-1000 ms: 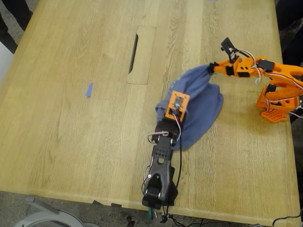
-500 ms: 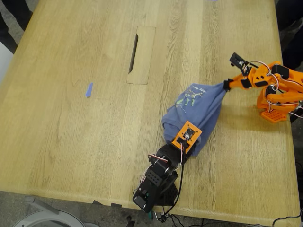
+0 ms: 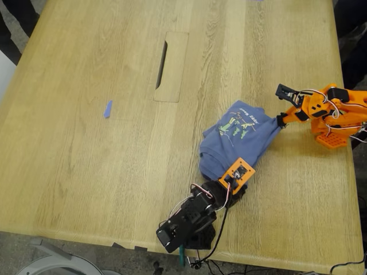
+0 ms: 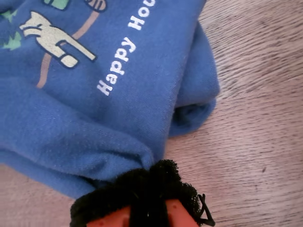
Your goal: Fold a T-shirt
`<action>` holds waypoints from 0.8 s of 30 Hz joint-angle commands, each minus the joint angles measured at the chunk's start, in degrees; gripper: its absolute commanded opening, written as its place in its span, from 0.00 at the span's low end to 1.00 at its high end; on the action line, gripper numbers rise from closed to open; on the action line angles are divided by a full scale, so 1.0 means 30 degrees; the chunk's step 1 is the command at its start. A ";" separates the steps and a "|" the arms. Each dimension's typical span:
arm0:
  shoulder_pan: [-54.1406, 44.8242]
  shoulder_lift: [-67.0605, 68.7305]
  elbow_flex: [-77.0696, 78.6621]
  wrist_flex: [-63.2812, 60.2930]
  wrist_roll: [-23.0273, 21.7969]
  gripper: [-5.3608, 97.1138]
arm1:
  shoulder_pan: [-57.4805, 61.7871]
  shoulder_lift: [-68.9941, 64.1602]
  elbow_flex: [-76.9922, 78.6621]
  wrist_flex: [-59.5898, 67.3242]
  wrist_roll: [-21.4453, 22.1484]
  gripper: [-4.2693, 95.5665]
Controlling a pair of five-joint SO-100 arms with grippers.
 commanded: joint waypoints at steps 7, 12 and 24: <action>0.2988 0.0293 0.1348 -0.1641 -0.1846 0.05 | -0.0996 0.1699 0.1143 0.3486 0.0527 0.04; 0.1406 -0.0264 0.1699 -0.1641 -0.3574 0.11 | -0.1143 0.0205 0.1113 0.3398 0.0820 0.05; -0.3867 -0.6387 -0.2197 -0.0674 -0.5391 0.37 | -0.0820 -0.1934 -0.0176 0.4277 0.1934 0.30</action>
